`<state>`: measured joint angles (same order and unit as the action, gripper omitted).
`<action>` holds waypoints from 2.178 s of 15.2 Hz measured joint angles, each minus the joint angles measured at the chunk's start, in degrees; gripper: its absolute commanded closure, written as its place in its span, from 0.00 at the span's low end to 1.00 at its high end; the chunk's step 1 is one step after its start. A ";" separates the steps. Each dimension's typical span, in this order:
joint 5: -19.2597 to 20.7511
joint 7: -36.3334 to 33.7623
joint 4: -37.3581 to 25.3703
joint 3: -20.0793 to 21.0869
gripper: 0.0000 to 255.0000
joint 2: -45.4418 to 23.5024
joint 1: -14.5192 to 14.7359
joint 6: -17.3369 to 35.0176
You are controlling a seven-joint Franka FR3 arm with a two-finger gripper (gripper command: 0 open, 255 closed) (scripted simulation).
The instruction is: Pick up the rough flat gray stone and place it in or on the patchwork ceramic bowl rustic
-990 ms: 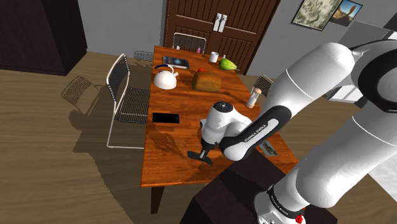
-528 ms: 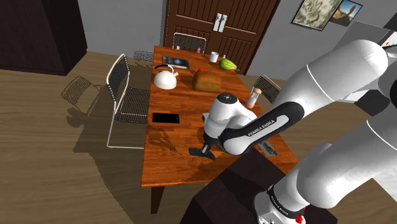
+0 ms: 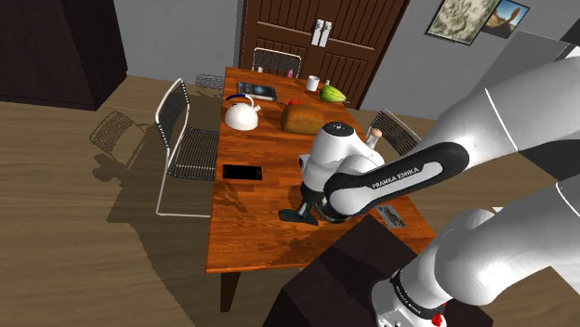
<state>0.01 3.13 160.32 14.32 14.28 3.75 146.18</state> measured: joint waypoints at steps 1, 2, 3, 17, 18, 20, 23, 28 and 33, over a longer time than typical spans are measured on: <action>-0.22 0.14 -0.08 -0.06 1.00 0.57 0.13 -0.65; -0.12 1.12 0.25 -0.76 1.00 1.13 -0.27 -0.84; 0.16 2.43 0.47 -1.68 1.00 1.53 -0.90 -0.99; 7.77 25.33 1.82 -18.42 1.00 2.70 -14.06 0.36; 8.16 27.26 0.59 -19.75 1.00 2.06 -14.98 -0.11; 8.80 30.31 -0.64 -21.90 1.00 0.72 -16.44 0.22; 9.35 32.09 -0.55 -23.29 1.00 -1.97 -17.41 3.08; 9.43 32.07 -0.23 -23.54 1.00 -6.50 -17.44 7.91; 9.38 31.99 -0.04 -23.72 1.00 -12.21 -17.46 13.77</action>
<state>9.39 35.13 160.28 -9.39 2.07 -13.71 159.96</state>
